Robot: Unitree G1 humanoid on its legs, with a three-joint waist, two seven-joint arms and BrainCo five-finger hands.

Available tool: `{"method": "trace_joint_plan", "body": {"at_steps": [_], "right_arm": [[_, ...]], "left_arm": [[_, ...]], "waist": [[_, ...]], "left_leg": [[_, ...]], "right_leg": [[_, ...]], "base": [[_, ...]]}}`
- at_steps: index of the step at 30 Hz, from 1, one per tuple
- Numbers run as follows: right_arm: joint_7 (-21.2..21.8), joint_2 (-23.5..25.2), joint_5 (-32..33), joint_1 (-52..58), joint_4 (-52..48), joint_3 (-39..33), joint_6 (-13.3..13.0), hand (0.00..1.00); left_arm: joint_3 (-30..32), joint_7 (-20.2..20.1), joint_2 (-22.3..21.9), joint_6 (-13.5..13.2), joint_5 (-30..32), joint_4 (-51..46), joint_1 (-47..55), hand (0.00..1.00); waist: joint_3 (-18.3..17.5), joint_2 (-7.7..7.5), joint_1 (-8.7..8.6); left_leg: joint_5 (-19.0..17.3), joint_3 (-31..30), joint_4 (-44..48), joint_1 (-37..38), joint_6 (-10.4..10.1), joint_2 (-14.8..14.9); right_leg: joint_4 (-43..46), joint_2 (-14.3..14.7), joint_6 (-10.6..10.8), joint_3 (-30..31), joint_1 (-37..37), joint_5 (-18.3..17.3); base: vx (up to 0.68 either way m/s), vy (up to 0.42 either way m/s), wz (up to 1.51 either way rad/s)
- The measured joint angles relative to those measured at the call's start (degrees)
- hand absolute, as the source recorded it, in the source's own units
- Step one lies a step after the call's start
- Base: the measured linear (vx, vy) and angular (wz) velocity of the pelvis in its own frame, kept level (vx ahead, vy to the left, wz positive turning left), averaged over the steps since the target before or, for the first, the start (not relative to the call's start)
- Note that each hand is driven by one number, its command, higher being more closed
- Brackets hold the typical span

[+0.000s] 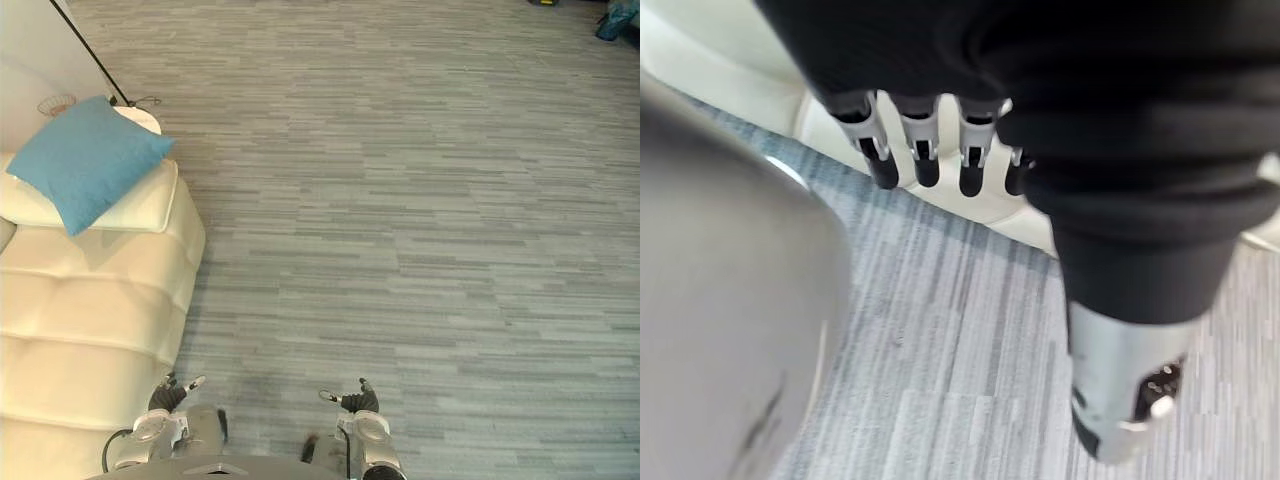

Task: Pick up cushions and gather them together orderly.

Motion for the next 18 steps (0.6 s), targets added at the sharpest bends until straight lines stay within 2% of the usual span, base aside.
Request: {"method": "trace_joint_plan", "body": {"at_steps": [1,2,3,4,5,6,8,10,11,12,13,14,15,16,18], "right_arm": [[0.0,0.0,0.0,0.0,0.0,0.0,0.0,0.00],[0.0,0.0,0.0,-0.1,0.0,-0.6,0.0,0.00],[-0.1,-0.1,0.0,-0.1,0.0,-1.1,0.0,0.00],[-0.2,0.1,0.0,-0.3,1.1,-1.1,0.0,0.00],[-0.1,0.6,0.0,-0.4,1.2,-0.8,0.2,0.00],[-0.1,1.3,-0.1,-0.8,1.1,-0.7,0.2,0.00],[-0.1,2.3,-0.2,-1.8,1.1,-0.7,0.4,0.00],[0.0,2.7,-0.6,-1.8,1.1,-0.8,0.3,0.00],[0.0,2.7,-0.9,-1.8,1.1,-0.7,0.2,0.00],[0.0,2.6,-1.3,-1.5,1.1,-0.6,0.2,0.00],[0.1,2.7,-1.3,-0.9,1.1,-0.3,0.3,0.00],[0.1,2.7,-1.3,-0.4,1.1,0.0,0.4,0.00],[0.1,2.6,-1.3,0.3,1.0,0.1,0.4,0.00],[0.1,2.6,-1.3,1.7,1.0,0.1,0.4,0.00],[0.1,1.9,-1.3,2.2,-0.7,0.6,0.2,0.00]], "left_arm": [[0.0,0.0,0.0,0.0,0.0,-0.2,0.0,0.00],[0.1,0.0,0.0,-0.1,0.0,-0.3,-0.2,0.00],[0.1,0.0,-0.1,-0.2,0.0,-0.3,0.0,0.00],[0.5,0.0,0.4,-0.2,0.0,0.0,-0.1,0.00],[0.8,0.1,0.8,-0.1,0.0,0.0,-0.1,0.00],[1.3,0.4,1.2,-0.2,0.0,-0.1,-0.3,0.00],[2.0,0.3,1.5,-0.1,0.0,0.5,-0.3,0.00],[2.1,0.2,1.7,-0.1,0.0,0.5,0.7,0.00],[2.0,0.2,1.7,-0.1,0.0,0.6,1.1,0.00],[0.9,0.1,2.0,-0.1,0.0,0.8,1.7,0.00],[-0.1,0.1,2.8,0.0,0.0,1.2,1.6,0.00],[-0.5,0.1,3.1,0.0,-0.1,1.5,1.7,0.00],[-0.9,0.1,3.4,0.2,-0.1,2.3,1.6,0.00],[-1.0,0.1,3.4,0.2,-0.1,2.2,1.8,0.00],[-1.1,0.1,3.4,0.1,-0.3,2.2,2.1,0.00]], "waist": [[0.1,-0.20,0.18],[0.2,-0.45,0.40],[-0.1,-0.33,0.70],[-0.4,-1.61,1.28],[-0.9,-2.62,1.20],[-1.2,-3.38,1.17],[-1.5,-4.21,1.87],[-2.3,-5.13,2.63],[-2.5,-5.19,3.10],[-2.8,-5.21,2.74],[-3.0,-5.77,2.10],[-2.8,-5.85,1.72],[-2.7,-5.68,1.23],[-2.7,-5.29,0.77],[-3.0,-5.47,-0.02]], "left_leg": [[-0.1,1.1,-3.8,-0.6,0.1,-0.6],[0.5,3.2,-13.5,-1.1,0.2,-2.0],[4.5,4.6,-27.3,-0.5,0.1,-3.7],[11.7,5.9,-32.0,1.3,3.3,-6.0],[11.6,6.4,-32.9,1.6,3.6,-6.9],[10.4,6.3,-32.6,1.1,4.3,-7.4],[8.2,6.8,-29.2,1.4,6.5,-7.3],[6.9,7.6,-29.1,3.7,6.9,-8.2],[5.4,7.8,-30.2,6.0,6.3,-8.7],[2.2,7.1,-32.4,9.5,5.4,-9.9],[0.9,6.4,-32.6,10.8,5.7,-10.9],[-0.1,5.6,-32.6,12.0,5.9,-11.6],[-1.6,4.5,-32.8,14.9,6.2,-12.2],[-2.4,3.5,-33.3,17.7,6.2,-12.3],[-3.6,1.5,-34.4,20.4,5.7,-12.5]], "right_leg": [[-1.1,-0.5,0.7,-0.1,1.0,0.2],[-2.7,-1.4,1.4,-0.3,2.9,0.2],[-3.8,-2.2,3.0,-0.3,4.8,-0.4],[-4.7,-3.5,4.8,1.2,6.3,-1.5],[-5.3,-4.2,4.0,1.7,6.2,-0.9],[-6.8,-4.1,2.6,3.1,6.4,1.6],[-8.3,-4.4,3.6,5.8,8.2,6.8],[-5.0,-5.6,4.7,7.8,7.8,9.2],[-0.2,-6.4,5.3,8.6,6.9,9.5],[13.5,-8.2,7.1,9.5,1.8,10.5],[24.5,-9.9,9.1,10.8,-3.0,13.3],[31.6,-10.6,8.8,11.4,-6.1,13.4],[41.0,-11.1,7.7,11.3,-10.1,11.0],[45.1,-10.7,6.6,10.6,-12.9,8.4],[44.3,-9.2,5.2,9.1,-17.4,4.4]], "base": [[0.36,0.148,0.10],[0.48,0.221,0.09],[0.61,0.289,0.01],[0.52,0.247,0.02],[0.50,0.206,0.07],[0.39,0.159,0.09],[0.47,0.208,0.00],[0.40,0.184,-0.12],[0.44,0.189,-0.11],[0.33,0.131,0.09],[0.32,0.108,0.32],[0.30,0.020,0.47],[0.33,0.001,0.51],[0.39,-0.032,0.50],[0.28,-0.082,0.57]]}}
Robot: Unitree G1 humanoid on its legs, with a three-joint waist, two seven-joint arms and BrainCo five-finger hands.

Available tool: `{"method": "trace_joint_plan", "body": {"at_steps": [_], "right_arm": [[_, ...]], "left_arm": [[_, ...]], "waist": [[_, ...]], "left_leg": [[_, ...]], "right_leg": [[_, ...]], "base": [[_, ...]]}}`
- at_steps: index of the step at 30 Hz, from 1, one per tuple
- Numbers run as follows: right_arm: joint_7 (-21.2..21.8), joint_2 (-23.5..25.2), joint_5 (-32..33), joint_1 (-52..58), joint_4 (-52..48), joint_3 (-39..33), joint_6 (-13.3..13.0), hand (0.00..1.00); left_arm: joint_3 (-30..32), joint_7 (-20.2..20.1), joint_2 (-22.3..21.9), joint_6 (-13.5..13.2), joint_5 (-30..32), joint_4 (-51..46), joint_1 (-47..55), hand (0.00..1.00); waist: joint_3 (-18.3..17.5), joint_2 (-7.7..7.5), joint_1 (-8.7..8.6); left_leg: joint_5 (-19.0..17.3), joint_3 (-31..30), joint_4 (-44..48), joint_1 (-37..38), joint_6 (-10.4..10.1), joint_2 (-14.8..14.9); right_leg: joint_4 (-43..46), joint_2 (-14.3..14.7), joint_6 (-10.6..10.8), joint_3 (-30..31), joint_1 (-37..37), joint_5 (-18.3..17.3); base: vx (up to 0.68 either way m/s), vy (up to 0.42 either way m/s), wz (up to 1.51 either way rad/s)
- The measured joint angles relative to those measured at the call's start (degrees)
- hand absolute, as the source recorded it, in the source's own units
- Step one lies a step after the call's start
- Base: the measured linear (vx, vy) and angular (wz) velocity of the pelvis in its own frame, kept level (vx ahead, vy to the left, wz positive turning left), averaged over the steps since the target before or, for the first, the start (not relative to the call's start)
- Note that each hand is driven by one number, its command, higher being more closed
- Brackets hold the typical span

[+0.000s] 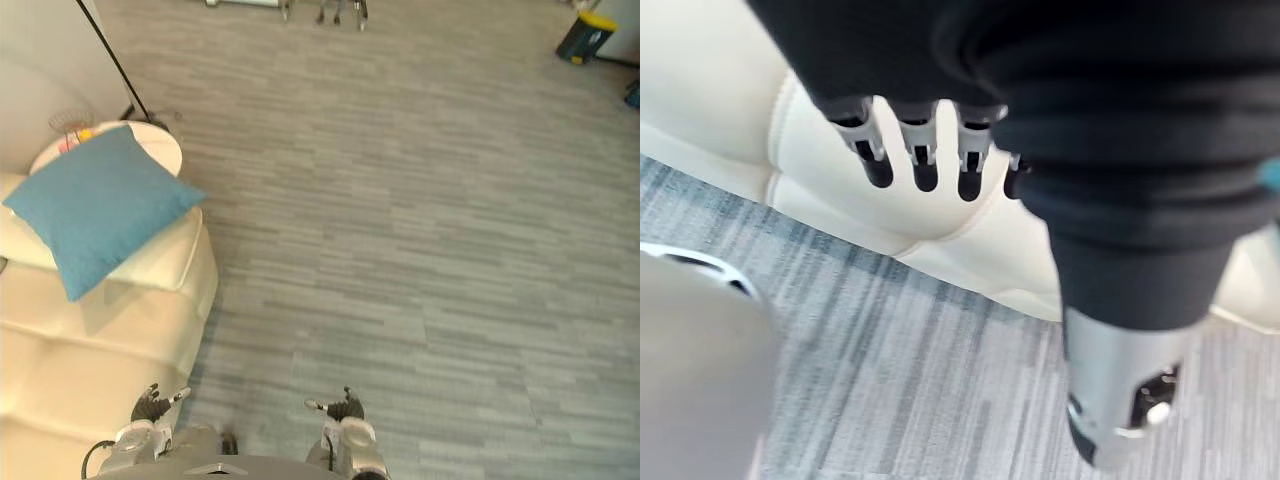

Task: Pick up cushions and gather them together orderly.

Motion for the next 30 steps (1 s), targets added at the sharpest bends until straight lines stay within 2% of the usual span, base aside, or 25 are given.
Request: {"method": "trace_joint_plan", "body": {"at_steps": [1,2,4,5,6,7,8,9,10,11,12,13,15,16,17,18,20,21,22,24,25,27,30], "right_arm": [[0.0,-0.3,0.0,0.4,-0.6,0.0,-0.2,0.00],[0.0,-0.8,0.1,0.5,-0.4,-0.5,-0.3,0.00],[0.1,-0.9,0.1,0.5,-0.3,-0.8,-0.4,0.00],[0.1,-0.9,0.1,0.4,-0.2,-0.8,-0.3,0.00],[0.1,-1.0,0.1,0.8,0.0,-1.0,-0.3,0.00],[0.1,-1.2,0.1,0.7,0.5,-1.3,-0.3,0.00],[0.0,-1.8,0.1,0.4,1.9,-2.9,-0.3,0.00],[0.1,-2.6,0.1,0.2,1.8,-3.3,-0.2,0.00],[0.1,-3.1,0.2,0.1,2.0,-3.2,-0.2,0.00],[0.1,-3.6,0.5,0.0,1.9,-3.2,-0.3,0.00],[0.0,-3.7,0.9,-0.1,1.9,-3.0,-0.3,0.00],[0.0,-3.6,1.3,0.2,2.0,-2.6,-0.2,0.00],[0.0,-3.4,1.4,0.4,2.1,-1.6,-0.3,0.00],[0.0,-3.4,1.8,0.4,2.3,-0.3,-0.4,0.00],[0.0,-3.2,2.5,0.4,2.3,0.1,-0.4,0.00],[0.0,-2.8,2.7,0.3,2.3,0.1,-0.3,0.00],[0.0,-2.7,2.9,0.6,2.3,-0.6,-0.3,0.00],[0.0,-2.7,2.9,0.7,2.1,-0.8,-0.3,0.00],[0.0,-2.8,2.9,0.6,1.9,-1.3,-0.3,0.00],[0.0,-1.0,2.9,0.9,2.0,-1.8,-0.2,0.00],[0.0,0.1,2.9,0.5,2.2,-1.8,-0.2,0.00],[0.0,0.3,2.8,-0.2,2.4,-2.1,-0.3,0.00],[0.0,-0.3,2.3,-0.1,4.7,-3.4,-0.8,0.00]], "left_arm": [[-0.1,0.0,-0.1,0.0,-0.5,0.0,-0.3,0.00],[0.2,0.0,-0.6,0.0,-0.9,0.2,-0.6,0.00],[1.1,0.3,-1.1,0.0,-0.9,0.5,-0.7,0.00],[1.2,0.5,-1.1,-0.1,-0.8,0.8,-0.8,0.00],[1.6,0.6,-1.2,0.0,-0.8,1.2,-1.0,0.00],[2.2,0.6,-1.3,-0.1,-0.8,1.9,-1.2,0.00],[3.1,0.5,-2.5,-0.2,-0.7,2.4,-1.2,0.00],[3.4,0.7,-3.6,-0.3,-0.7,2.3,-1.4,0.00],[3.6,0.8,-4.1,-0.3,-0.7,2.4,-1.3,0.00],[3.5,0.8,-4.5,-0.3,-0.7,2.8,-1.4,0.00],[3.9,0.7,-4.6,-0.3,-0.8,3.1,-1.7,0.00],[5.1,0.8,-4.6,-0.3,-0.8,2.4,-1.6,0.00],[5.6,0.9,-4.5,-0.3,-0.8,1.7,-1.5,0.00],[5.6,0.9,-4.4,-0.3,-0.8,1.0,-1.3,0.00],[5.4,0.9,-4.5,-0.3,-0.9,0.3,-1.2,0.00],[5.4,0.9,-4.4,-0.3,-0.9,-0.2,-1.2,0.00],[5.4,1.0,-4.3,-0.3,-0.9,-0.1,-1.4,0.00],[5.4,1.0,-4.4,-0.3,-0.8,0.0,-1.3,0.00],[5.4,0.9,-4.5,-0.2,-0.8,0.2,-1.1,0.00],[4.5,0.9,-2.5,-0.3,-0.8,0.3,-1.7,0.00],[4.4,0.9,-1.2,-0.2,-0.8,1.1,-1.5,0.00],[4.3,0.9,-0.5,-0.1,-0.9,2.6,-1.2,0.00],[4.2,0.9,-0.5,-0.2,-0.8,3.7,-0.8,0.00]], "waist": [[0.0,-0.01,-0.39],[0.1,0.23,-0.49],[0.1,0.57,-0.73],[0.1,0.57,-1.34],[0.0,0.46,-1.66],[-0.2,0.92,-1.49],[-0.9,2.01,-0.37],[-0.9,2.95,-0.31],[-0.9,3.64,-0.36],[-0.8,4.25,-0.98],[-0.5,4.83,-1.68],[-0.3,4.96,-1.15],[-0.2,4.86,-0.42],[-0.2,4.87,0.09],[-0.2,4.88,0.05],[-0.3,4.79,0.11],[-0.3,4.69,0.41],[-0.4,5.00,0.30],[-0.6,5.31,0.36],[-0.7,1.85,0.29],[-0.6,0.87,0.69],[-1.2,-0.33,0.95],[-1.5,0.42,1.30]], "left_leg": [[-0.6,-1.5,-0.3,1.0,-0.4,0.0],[-1.1,-3.8,-1.1,2.9,-1.7,0.5],[-2.5,-6.6,-1.6,4.4,-3.3,2.0],[-3.6,-9.0,-1.6,4.8,-4.7,2.8],[-4.4,-11.5,-1.7,5.4,-6.3,3.2],[-4.6,-12.9,-2.0,6.1,-6.9,3.7],[-2.4,-15.2,-3.8,6.3,-6.6,4.4],[-1.2,-15.9,-4.1,6.4,-6.9,4.5],[-0.9,-16.3,-3.6,6.1,-7.2,5.0],[-0.4,-16.6,-0.5,4.2,-8.2,5.6],[1.3,-16.1,9.9,-0.5,-10.8,6.5],[1.7,-14.3,20.5,-4.7,-12.4,8.2],[1.7,-10.0,27.9,-7.8,-12.1,10.0],[2.3,-4.1,31.9,-11.0,-10.0,12.3],[2.3,-0.5,32.2,-13.2,-7.9,13.6],[1.9,2.3,30.5,-15.0,-6.7,14.4],[2.3,7.0,21.0,-15.5,-5.7,14.4],[5.6,8.4,14.9,-15.5,-4.4,14.2],[7.9,9.1,10.2,-15.0,-3.9,13.4],[9.4,8.8,4.7,-13.5,-2.8,9.0],[10.5,8.8,1.8,-12.8,-2.4,6.9],[11.8,8.8,-1.3,-10.8,-2.0,4.9],[12.5,8.9,-6.2,-6.8,-1.8,2.4]], "right_leg": [[-3.4,0.8,-0.2,-0.6,-1.9,-1.5],[-13.2,2.6,-1.7,-0.7,-3.6,-3.3],[-24.1,6.2,-2.0,2.1,-5.0,-2.8],[-31.5,8.3,-1.8,5.5,-4.8,-0.9],[-34.8,9.4,-1.3,7.7,-4.0,5.5],[-34.2,10.2,-2.1,6.7,-3.3,4.5],[-32.1,10.3,-3.2,5.3,-3.7,2.0],[-30.3,9.9,-3.8,3.9,-4.0,-0.3],[-30.1,9.6,-4.3,2.6,-3.6,-1.1],[-30.4,9.3,-4.8,0.6,-2.5,-2.3],[-32.1,9.1,-5.2,-1.8,0.9,-3.2],[-34.6,9.3,-5.7,-3.7,4.7,-3.4],[-36.3,9.3,-6.0,-5.2,7.9,-3.6],[-38.9,9.3,-6.1,-6.7,11.3,-3.7],[-40.7,9.2,-6.0,-8.1,13.1,-3.7],[-42.1,9.0,-5.8,-9.3,14.4,-3.7],[-43.0,8.2,-5.1,-11.1,16.1,-3.6],[-42.7,8.2,-4.3,-11.6,16.5,-3.9],[-42.4,8.1,-2.9,-12.1,17.0,-4.7],[-43.9,5.6,-2.3,-12.1,17.5,-3.9],[-46.7,5.2,-2.3,-12.1,18.5,-3.3],[-49.3,4.6,-1.9,-11.7,20.3,-1.5],[-47.2,2.7,-1.5,-9.9,20.9,-0.7]], "base": [[0.35,-0.194,0.95],[0.32,-0.203,0.85],[0.39,-0.301,0.81],[0.39,-0.328,1.09],[0.35,-0.272,0.99],[0.43,-0.298,0.80],[0.42,-0.290,0.58],[0.41,-0.280,0.52],[0.31,-0.205,0.66],[0.46,-0.254,0.96],[0.44,-0.229,1.12],[0.35,-0.163,0.86],[0.22,-0.065,0.39],[0.27,-0.029,0.50],[0.24,0.003,0.62],[0.20,0.070,0.58],[0.17,0.087,0.44],[0.19,0.116,0.39],[0.24,0.144,0.67],[0.25,0.169,0.81],[0.16,0.111,0.50],[0.14,0.044,0.21],[0.07,0.030,0.04]]}}
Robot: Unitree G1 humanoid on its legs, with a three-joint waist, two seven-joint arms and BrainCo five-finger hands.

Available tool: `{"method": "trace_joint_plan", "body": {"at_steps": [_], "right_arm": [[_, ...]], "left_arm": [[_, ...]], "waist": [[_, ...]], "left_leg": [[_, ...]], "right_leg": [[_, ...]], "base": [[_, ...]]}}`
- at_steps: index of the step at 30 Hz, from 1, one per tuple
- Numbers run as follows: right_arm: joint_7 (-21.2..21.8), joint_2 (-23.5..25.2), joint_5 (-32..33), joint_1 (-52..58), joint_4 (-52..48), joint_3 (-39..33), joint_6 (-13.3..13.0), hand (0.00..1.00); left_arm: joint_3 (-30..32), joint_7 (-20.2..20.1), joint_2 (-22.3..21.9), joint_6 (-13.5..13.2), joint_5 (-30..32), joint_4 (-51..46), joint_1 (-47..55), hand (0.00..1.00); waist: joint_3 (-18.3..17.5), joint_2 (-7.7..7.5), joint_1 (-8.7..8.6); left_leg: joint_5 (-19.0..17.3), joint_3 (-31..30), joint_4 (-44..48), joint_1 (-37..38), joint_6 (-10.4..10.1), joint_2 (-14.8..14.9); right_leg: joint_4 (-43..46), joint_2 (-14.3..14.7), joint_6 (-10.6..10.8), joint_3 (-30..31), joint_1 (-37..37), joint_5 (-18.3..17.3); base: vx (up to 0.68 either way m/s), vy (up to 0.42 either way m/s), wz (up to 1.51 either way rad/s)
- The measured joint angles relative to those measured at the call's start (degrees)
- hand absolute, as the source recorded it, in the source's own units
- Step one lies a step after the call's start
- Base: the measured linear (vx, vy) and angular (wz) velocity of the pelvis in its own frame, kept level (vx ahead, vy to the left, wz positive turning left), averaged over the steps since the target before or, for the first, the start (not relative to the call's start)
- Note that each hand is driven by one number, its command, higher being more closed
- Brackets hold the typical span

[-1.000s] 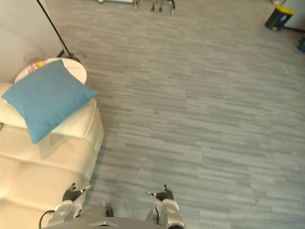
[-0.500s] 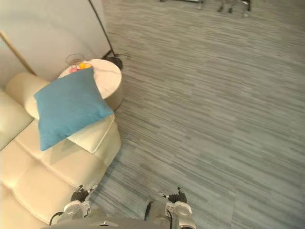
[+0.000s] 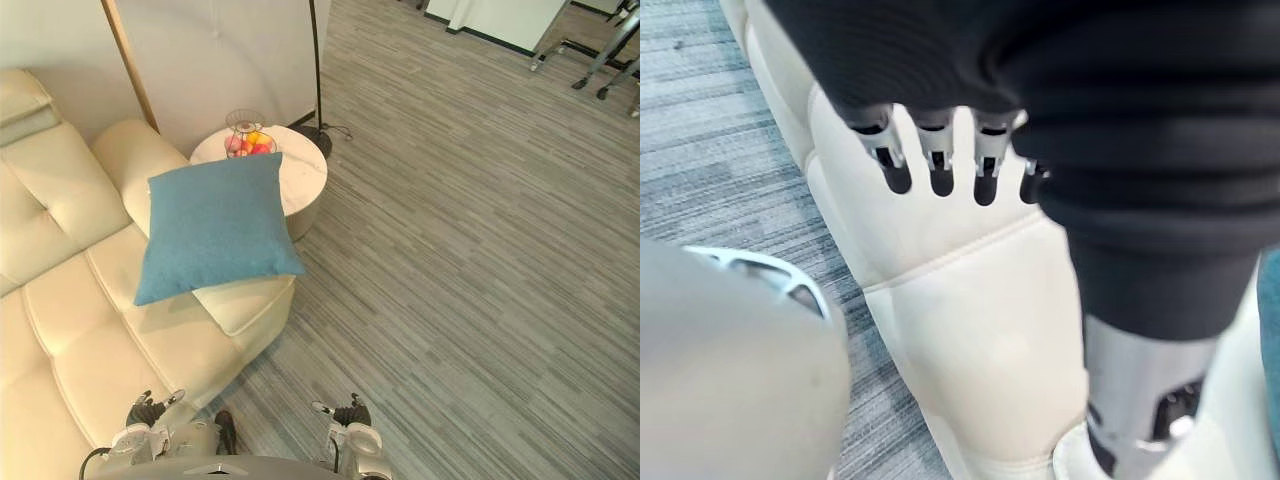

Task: Pick up cushions and gather them together orderly.

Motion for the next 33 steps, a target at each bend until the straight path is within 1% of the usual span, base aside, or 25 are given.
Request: {"method": "trace_joint_plan", "body": {"at_steps": [2,3,4,5,6,7,8,9,10,11,12,13,14,15,16,17,18,19,20,23,25,29,31,32,33], "right_arm": [[0.0,-0.1,-0.1,0.2,1.2,0.1,0.0,0.00],[0.0,-0.6,-0.2,-0.6,1.1,0.5,0.0,0.00],[0.1,-1.3,-0.7,-0.4,1.0,0.7,0.0,0.00],[0.1,-1.4,-1.2,-0.4,0.8,1.0,-0.1,0.00],[0.1,-1.4,-1.3,-0.1,0.3,1.3,-0.1,0.00],[0.1,-1.2,-1.4,0.4,-0.7,2.3,-0.2,0.00],[0.1,-1.2,-1.7,0.8,-0.7,2.9,-0.3,0.00],[0.1,-1.2,-1.8,0.7,-0.7,3.0,-0.3,0.00],[0.1,-1.3,-1.8,0.5,-0.8,3.0,-0.3,0.00],[0.1,-1.3,-1.8,0.4,-0.7,3.0,-0.3,0.00],[0.1,-1.4,-1.7,0.3,-0.7,3.0,-0.3,0.00],[0.1,-1.4,-1.7,0.4,-0.6,2.9,-0.3,0.00],[0.1,-1.3,-1.7,0.8,-0.6,2.9,-0.2,0.00],[0.1,-1.2,-1.7,1.1,-0.5,2.9,-0.2,0.00],[0.2,-1.8,-1.6,1.3,-0.2,2.7,0.0,0.00],[0.1,-3.0,-1.7,1.4,-0.2,2.7,0.0,0.00],[0.1,-3.1,-1.7,1.3,-0.3,2.7,0.1,0.00],[0.1,-3.5,-1.7,1.1,-0.5,2.7,0.0,0.00],[0.1,-3.7,-1.7,1.1,-0.5,2.7,0.1,0.00],[0.1,-3.2,-1.7,1.4,-0.3,2.5,0.1,0.00],[0.1,-2.8,-1.7,1.5,-0.3,2.2,0.2,0.00],[0.0,-2.2,-1.7,1.1,-0.5,2.3,0.2,0.00],[0.0,-2.5,-1.7,1.0,-2.4,2.2,0.5,0.00],[-0.1,-2.6,-1.7,1.5,-5.0,2.2,0.6,0.00],[-0.1,-3.0,-1.7,2.1,-10.4,2.2,0.5,0.00]], "left_arm": [[0.0,0.0,0.0,0.0,0.0,0.8,0.0,0.00],[-0.3,0.0,0.0,0.0,0.0,0.9,0.0,0.00],[-1.8,0.0,0.6,0.0,0.0,1.0,0.3,0.00],[-2.9,-0.1,1.1,0.0,0.0,1.3,0.3,0.00],[-3.5,-0.3,1.7,0.0,0.0,1.4,0.4,0.00],[-3.3,-0.2,1.8,0.0,-0.1,1.1,0.6,0.00],[-3.2,-0.2,1.8,0.0,-0.1,0.9,0.7,0.00],[-3.2,-0.2,1.6,0.0,0.0,0.9,0.6,0.00],[-3.1,-0.2,1.4,0.1,0.0,0.9,0.4,0.00],[-3.0,-0.1,1.3,0.1,0.0,0.9,0.2,0.00],[-2.4,0.1,1.0,0.0,0.0,0.9,0.1,0.00],[-1.9,0.1,1.0,0.0,0.0,1.0,0.1,0.00],[-1.4,0.0,1.3,0.1,0.1,1.1,0.2,0.00],[-1.0,0.0,1.4,0.1,0.1,1.2,0.2,0.00],[-0.3,0.1,0.7,0.1,0.1,1.8,-0.1,0.00],[0.5,0.2,-0.7,-0.1,0.0,1.5,-0.1,0.00],[0.8,0.2,-0.8,-0.1,0.0,1.5,-0.1,0.00],[1.6,0.2,-1.8,-0.1,0.0,1.5,0.2,0.00],[2.0,0.2,-2.2,0.0,0.0,1.5,0.3,0.00],[2.4,0.1,-2.2,0.0,0.0,1.7,0.4,0.00],[2.4,0.1,-1.9,0.0,0.0,1.8,0.3,0.00],[1.8,0.1,-0.5,0.1,0.0,1.9,0.3,0.00],[1.1,0.1,0.0,0.1,-0.1,1.7,0.3,0.00],[1.0,0.2,0.3,0.2,-0.1,1.2,0.3,0.00],[1.1,0.3,1.2,0.2,-0.2,0.1,0.3,0.00]], "waist": [[0.1,0.22,-0.07],[-0.2,0.81,-0.30],[0.0,0.56,-1.10],[0.3,0.15,-1.70],[0.5,0.41,-2.21],[0.4,-0.26,-2.29],[0.3,-0.58,-2.43],[0.4,-0.61,-2.57],[0.5,-0.39,-2.81],[0.6,-0.23,-2.94],[0.6,0.03,-3.02],[0.7,-0.01,-3.14],[0.5,-0.80,-3.23],[0.6,-1.30,-3.23],[0.6,-1.44,-3.36],[0.4,0.30,-2.83],[0.6,0.95,-2.78],[0.5,2.09,-2.85],[0.3,2.61,-2.98],[0.1,2.18,-2.86],[-0.1,1.99,-2.87],[-1.0,0.90,-2.87],[-1.1,0.77,-3.03],[-1.1,0.70,-3.07],[-1.1,0.73,-3.34]], "left_leg": [[-0.1,-0.2,-2.4,1.0,0.1,-0.7],[-0.6,-0.2,-4.0,2.1,0.1,-1.3],[-0.5,-0.8,-4.9,3.1,0.1,-2.0],[-0.5,-1.9,-5.4,4.3,0.1,-2.5],[-0.6,-2.8,-5.4,5.2,0.1,-2.5],[-0.6,-3.8,-5.4,5.8,0.5,-2.5],[-0.7,-4.7,-5.4,6.0,0.5,-2.5],[-0.7,-5.6,-5.4,6.1,0.5,-2.3],[-0.7,-6.7,-5.4,6.2,0.5,-1.9],[-0.8,-7.5,-5.4,6.2,0.4,-1.6],[-1.0,-8.9,-5.3,6.2,-0.1,-0.8],[-1.0,-10.1,-5.3,6.1,-0.9,-0.6],[-1.1,-11.5,-5.1,5.5,-2.0,-1.3],[-1.3,-12.3,-5.0,5.5,-2.4,-1.9],[-1.1,-13.4,-4.8,6.2,-3.1,-2.0],[-0.7,-14.0,-4.9,6.4,-3.9,-0.6],[-0.8,-14.2,-5.0,6.4,-4.2,-0.2],[-0.8,-14.5,-5.5,6.5,-4.8,0.7],[-0.9,-14.7,-6.0,6.9,-5.2,1.4],[-0.8,-15.2,-8.1,9.3,-6.0,2.5],[-0.6,-15.5,-9.4,10.4,-6.3,2.4],[0.1,-15.7,-11.3,10.6,-6.2,1.7],[0.2,-15.8,-11.3,10.9,-6.1,1.2],[0.3,-15.8,-11.4,11.0,-5.9,0.9],[0.4,-15.7,-11.4,11.1,-5.8,0.5]], "right_leg": [[5.3,-1.0,0.1,0.9,-2.0,0.0],[13.2,-2.3,0.2,2.1,-5.7,0.1],[22.2,-3.9,0.9,3.3,-9.4,1.6],[28.0,-4.7,0.7,5.2,-11.9,4.1],[32.8,-4.7,0.1,7.3,-14.1,4.0],[34.8,-4.0,0.1,9.1,-15.4,1.7],[34.6,-3.1,0.2,10.0,-16.4,-0.7],[33.4,-1.9,0.0,10.6,-17.5,-3.0],[30.6,-0.2,-0.1,11.7,-18.1,-4.6],[27.6,1.3,-0.3,12.6,-18.3,-5.2],[21.5,4.2,-0.4,15.0,-18.3,-5.5],[15.0,6.0,-0.7,17.7,-17.7,-4.4],[7.6,6.3,-1.4,19.9,-16.3,-1.6],[6.5,5.8,-1.7,20.0,-16.0,1.8],[6.9,5.6,-1.7,18.2,-15.4,2.3],[6.7,6.4,-2.0,17.0,-15.0,1.9],[6.5,6.6,-2.1,16.4,-14.7,1.9],[5.5,7.4,-2.2,15.7,-14.1,2.0],[3.9,8.3,-2.6,14.7,-12.6,2.3],[1.0,9.4,-2.8,13.5,-9.1,2.4],[-0.4,9.4,-2.7,13.1,-7.7,2.6],[-4.9,9.3,-2.5,13.3,-6.6,4.7],[-7.0,9.0,-2.3,13.6,-5.3,5.7],[-7.5,8.6,-2.1,14.0,-4.9,5.9],[-7.8,8.5,-2.0,14.6,-4.9,6.3]], "base": [[-0.05,0.042,-0.02],[-0.07,0.066,0.08],[-0.02,0.081,0.24],[0.05,0.072,0.46],[0.09,0.032,0.52],[0.11,-0.025,0.52],[0.10,-0.070,0.46],[0.10,-0.116,0.45],[0.08,-0.127,0.42],[0.09,-0.163,0.50],[0.10,-0.185,0.57],[0.11,-0.191,0.73],[0.08,-0.166,0.67],[0.11,-0.181,0.76],[0.19,-0.200,0.60],[0.27,-0.213,0.47],[0.23,-0.151,0.21],[0.22,-0.171,0.15],[0.18,-0.131,0.16],[0.16,-0.078,0.13],[0.12,-0.005,0.10],[0.09,0.060,0.01],[0.03,0.070,0.02],[0.00,0.066,-0.06],[0.00,0.049,-0.07]]}}
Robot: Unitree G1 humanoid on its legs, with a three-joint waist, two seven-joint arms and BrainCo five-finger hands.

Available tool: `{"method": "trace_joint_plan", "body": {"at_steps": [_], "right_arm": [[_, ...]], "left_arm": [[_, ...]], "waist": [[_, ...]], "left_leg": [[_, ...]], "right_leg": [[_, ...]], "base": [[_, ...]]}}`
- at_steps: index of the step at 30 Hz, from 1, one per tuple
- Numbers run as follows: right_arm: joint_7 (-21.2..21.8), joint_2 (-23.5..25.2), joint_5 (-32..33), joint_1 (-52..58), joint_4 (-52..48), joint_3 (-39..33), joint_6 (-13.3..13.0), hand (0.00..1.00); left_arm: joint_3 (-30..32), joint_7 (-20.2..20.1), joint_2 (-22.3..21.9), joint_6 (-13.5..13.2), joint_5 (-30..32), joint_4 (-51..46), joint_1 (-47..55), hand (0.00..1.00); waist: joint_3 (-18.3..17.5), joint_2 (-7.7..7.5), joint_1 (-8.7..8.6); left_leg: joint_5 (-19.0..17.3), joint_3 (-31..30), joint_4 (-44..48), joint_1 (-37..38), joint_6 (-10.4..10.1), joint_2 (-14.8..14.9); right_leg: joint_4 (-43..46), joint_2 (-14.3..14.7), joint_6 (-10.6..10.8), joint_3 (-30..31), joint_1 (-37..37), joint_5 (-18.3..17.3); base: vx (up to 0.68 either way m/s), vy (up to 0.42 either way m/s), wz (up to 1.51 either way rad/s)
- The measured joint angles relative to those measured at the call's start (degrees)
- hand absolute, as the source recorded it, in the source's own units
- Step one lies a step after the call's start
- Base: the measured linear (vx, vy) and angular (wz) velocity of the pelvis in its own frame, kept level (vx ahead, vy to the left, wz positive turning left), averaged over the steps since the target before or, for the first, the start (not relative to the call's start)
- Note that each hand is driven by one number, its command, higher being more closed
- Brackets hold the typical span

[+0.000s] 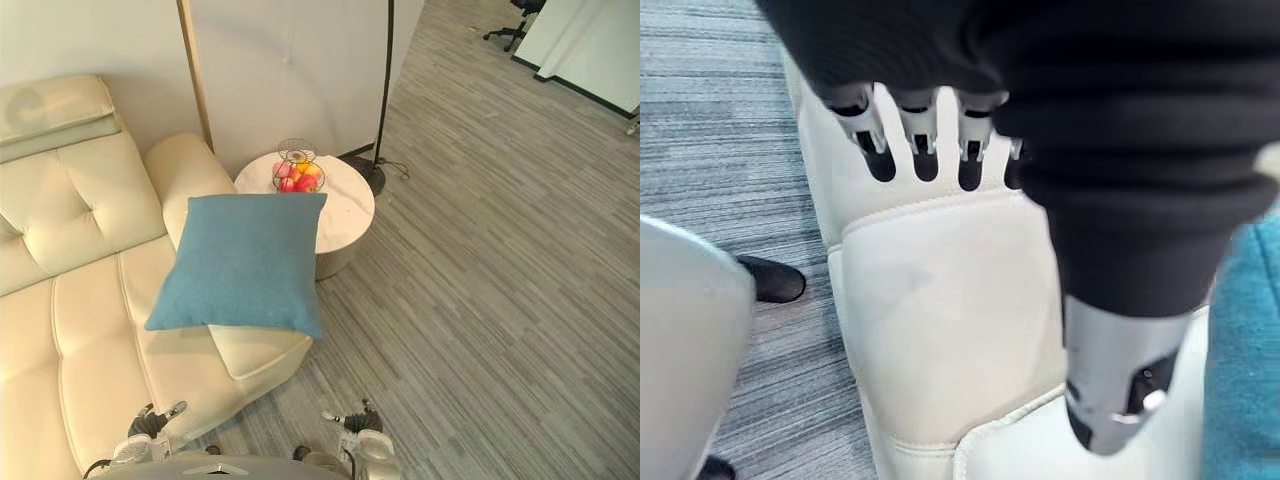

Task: Pick up cushions and gather them together orderly.

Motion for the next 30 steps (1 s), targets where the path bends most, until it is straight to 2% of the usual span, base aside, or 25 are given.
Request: {"method": "trace_joint_plan", "body": {"at_steps": [2,6,12,15,23,28,30], "right_arm": [[0.0,-0.2,0.0,-0.1,-3.3,-0.1,-0.1,0.00],[-0.1,-3.6,-0.1,-2.1,-12.3,-0.8,-0.9,0.00],[-0.1,-8.1,-0.6,-4.7,-18.6,-1.4,-1.1,0.00],[-0.3,-10.6,-0.6,-8.1,-19.8,0.7,-1.1,0.00],[-1.7,-11.3,-0.5,-18.7,-24.2,9.3,-1.2,0.00],[-2.0,-11.1,-0.3,-25.0,-24.5,14.5,-1.1,0.00],[-2.6,-11.1,0.4,-28.9,-24.5,15.9,-1.1,0.00]], "left_arm": [[0.1,0.1,1.1,0.0,0.0,-1.0,0.0,0.00],[1.3,0.7,6.4,0.0,-1.1,-6.5,-0.7,0.00],[1.9,1.9,11.5,0.0,-1.1,-12.7,-1.5,0.00],[1.8,2.6,13.6,0.0,-1.1,-14.4,-4.1,0.00],[-1.1,5.0,14.9,0.0,-2.3,-19.7,-15.1,0.00],[-6.3,6.1,15.2,0.0,-3.4,-20.4,-22.9,0.00],[-8.9,6.2,16.1,0.0,-3.5,-20.5,-27.5,0.00]], "waist": [[0.0,0.00,-0.32],[-0.1,-0.06,-0.88],[0.1,0.24,-0.89],[0.3,0.44,-0.90],[4.1,0.86,0.58],[5.5,0.77,1.27],[7.2,0.82,1.77]], "left_leg": [[0.2,0.0,-0.1,0.0,0.3,-0.2],[1.9,0.1,-2.2,-0.6,0.9,-0.8],[4.6,0.0,-4.3,-2.9,1.3,-1.0],[6.5,-0.1,-5.4,-5.3,1.4,-1.1],[10.3,-0.5,-5.8,-13.7,1.3,-0.6],[10.5,-0.2,-3.6,-18.6,1.3,-0.2],[10.6,-0.1,-2.4,-20.1,1.2,-0.1]], "right_leg": [[-0.4,-0.1,0.0,0.1,0.0,0.4],[-1.8,-0.1,0.1,0.4,-1.0,2.3],[-4.3,0.0,0.2,0.9,-3.3,5.3],[-5.7,0.0,0.1,1.0,-5.7,7.3],[-5.0,0.0,-0.4,0.9,-14.4,10.6],[-1.6,-0.1,-0.7,0.6,-19.4,10.3],[0.1,-0.1,-0.9,0.6,-21.2,10.1]], "base": [[-0.04,0.039,-0.04],[-0.09,0.023,-0.02],[-0.12,-0.004,-0.03],[-0.11,-0.014,-0.02],[-0.10,-0.016,0.02],[-0.06,-0.005,0.03],[-0.08,-0.012,0.00]]}}
